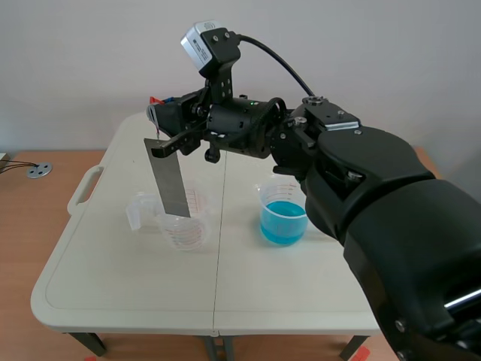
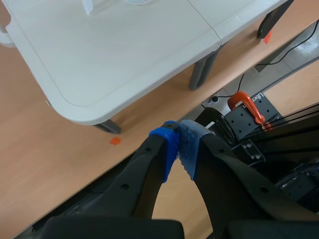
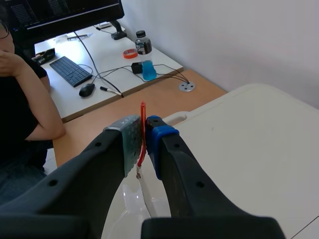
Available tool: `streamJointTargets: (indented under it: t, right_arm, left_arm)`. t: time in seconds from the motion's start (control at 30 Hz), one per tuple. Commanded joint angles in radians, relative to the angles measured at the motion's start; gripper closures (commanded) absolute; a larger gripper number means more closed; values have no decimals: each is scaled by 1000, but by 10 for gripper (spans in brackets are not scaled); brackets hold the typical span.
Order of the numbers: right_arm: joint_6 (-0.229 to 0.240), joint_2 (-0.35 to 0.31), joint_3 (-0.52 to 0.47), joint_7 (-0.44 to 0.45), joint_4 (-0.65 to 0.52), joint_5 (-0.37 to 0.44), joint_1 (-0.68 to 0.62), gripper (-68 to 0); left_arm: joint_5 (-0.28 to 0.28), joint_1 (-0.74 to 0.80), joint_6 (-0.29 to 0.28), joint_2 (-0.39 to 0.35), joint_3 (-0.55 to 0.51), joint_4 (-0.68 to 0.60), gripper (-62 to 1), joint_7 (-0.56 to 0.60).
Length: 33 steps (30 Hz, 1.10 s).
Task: Hold the metal plate by the orange handle, dip it into the blue solution, take it out and point at it, then put the plate back in the beaker on the left.
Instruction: 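Lift the metal plate out of the left beaker, then move the plate over the blue solution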
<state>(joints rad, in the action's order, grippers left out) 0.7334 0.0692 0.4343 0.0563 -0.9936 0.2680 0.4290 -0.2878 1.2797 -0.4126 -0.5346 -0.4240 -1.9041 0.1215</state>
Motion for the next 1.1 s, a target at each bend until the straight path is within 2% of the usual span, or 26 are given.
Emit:
streamJointTargets:
  t: [0.0,0.17,0.6,0.83,1.07]
  right_arm:
    - [12,0,5,8,-34,11,11,-13]
    - [12,-18,5,-6,-127,11,-14,-13]
    - [12,-88,3,-90,-465,25,-107,-13]
    - [-8,-131,-6,-159,-635,97,-147,-13]
    - [1,-136,-122,-263,-726,194,-196,-13]
  left_arm:
    - [-3,-3,-2,5,7,-6,-25,14]
    - [-3,-7,-2,4,7,-6,-25,13]
    - [-3,-39,-3,5,8,-6,-25,-18]
    - [-3,-39,-3,5,8,-6,-25,-18]
    - [-3,-39,-3,5,8,-6,-25,-18]
